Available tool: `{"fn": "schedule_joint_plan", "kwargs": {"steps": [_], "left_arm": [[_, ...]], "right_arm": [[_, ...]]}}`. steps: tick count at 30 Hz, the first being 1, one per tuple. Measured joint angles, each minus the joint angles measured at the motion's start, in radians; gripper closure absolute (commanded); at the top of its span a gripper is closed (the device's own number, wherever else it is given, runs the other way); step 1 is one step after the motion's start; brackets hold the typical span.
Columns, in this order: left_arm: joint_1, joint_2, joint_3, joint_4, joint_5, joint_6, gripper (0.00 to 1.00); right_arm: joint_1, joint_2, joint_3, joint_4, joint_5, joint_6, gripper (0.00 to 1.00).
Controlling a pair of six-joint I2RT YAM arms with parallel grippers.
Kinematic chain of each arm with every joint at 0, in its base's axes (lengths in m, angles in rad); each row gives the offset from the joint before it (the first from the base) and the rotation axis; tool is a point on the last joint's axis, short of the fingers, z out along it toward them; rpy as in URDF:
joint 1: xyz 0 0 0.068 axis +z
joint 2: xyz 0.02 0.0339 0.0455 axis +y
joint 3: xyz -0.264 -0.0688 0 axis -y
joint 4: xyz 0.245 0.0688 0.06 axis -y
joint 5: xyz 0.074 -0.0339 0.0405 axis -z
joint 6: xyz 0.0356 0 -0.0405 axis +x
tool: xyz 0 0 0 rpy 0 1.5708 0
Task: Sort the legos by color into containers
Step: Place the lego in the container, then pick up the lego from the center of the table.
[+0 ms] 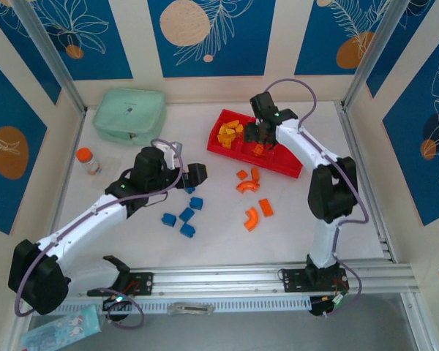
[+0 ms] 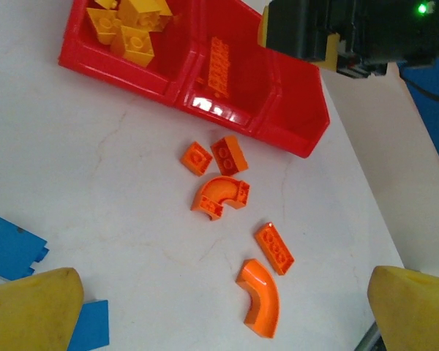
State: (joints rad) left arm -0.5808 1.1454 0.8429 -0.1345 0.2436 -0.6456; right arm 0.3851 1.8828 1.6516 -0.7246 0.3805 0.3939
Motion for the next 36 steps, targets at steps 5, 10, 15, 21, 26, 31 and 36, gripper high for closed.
{"fn": "schedule_joint_plan", "kwargs": {"steps": [5,10,15,21,26,31,36], "left_arm": [[-0.051,-0.017,-0.022,0.0,-0.005,-0.003,0.01],[-0.121,-0.009,-0.052,0.011,-0.045,-0.012,0.01],[-0.185,0.048,-0.058,0.052,-0.103,-0.034,0.01],[-0.222,0.097,-0.084,0.128,-0.167,-0.066,0.01],[-0.224,0.116,-0.092,0.153,-0.201,-0.091,0.01],[-0.227,0.12,-0.092,0.157,-0.224,-0.106,0.01],[-0.227,0.135,-0.092,0.157,-0.227,-0.109,0.01]], "right_arm": [[0.055,-0.127,-0.187,0.015,-0.03,0.037,0.32],[0.075,-0.157,-0.377,0.052,-0.051,0.06,0.32],[0.047,-0.154,-0.447,0.087,-0.059,0.06,0.36],[0.034,-0.123,-0.447,0.172,-0.055,0.055,0.41],[0.034,-0.072,-0.447,0.193,-0.056,0.047,0.49],[0.034,-0.049,-0.447,0.208,-0.055,0.041,0.58],[0.034,-0.03,-0.446,0.217,-0.048,0.033,0.67]]}}
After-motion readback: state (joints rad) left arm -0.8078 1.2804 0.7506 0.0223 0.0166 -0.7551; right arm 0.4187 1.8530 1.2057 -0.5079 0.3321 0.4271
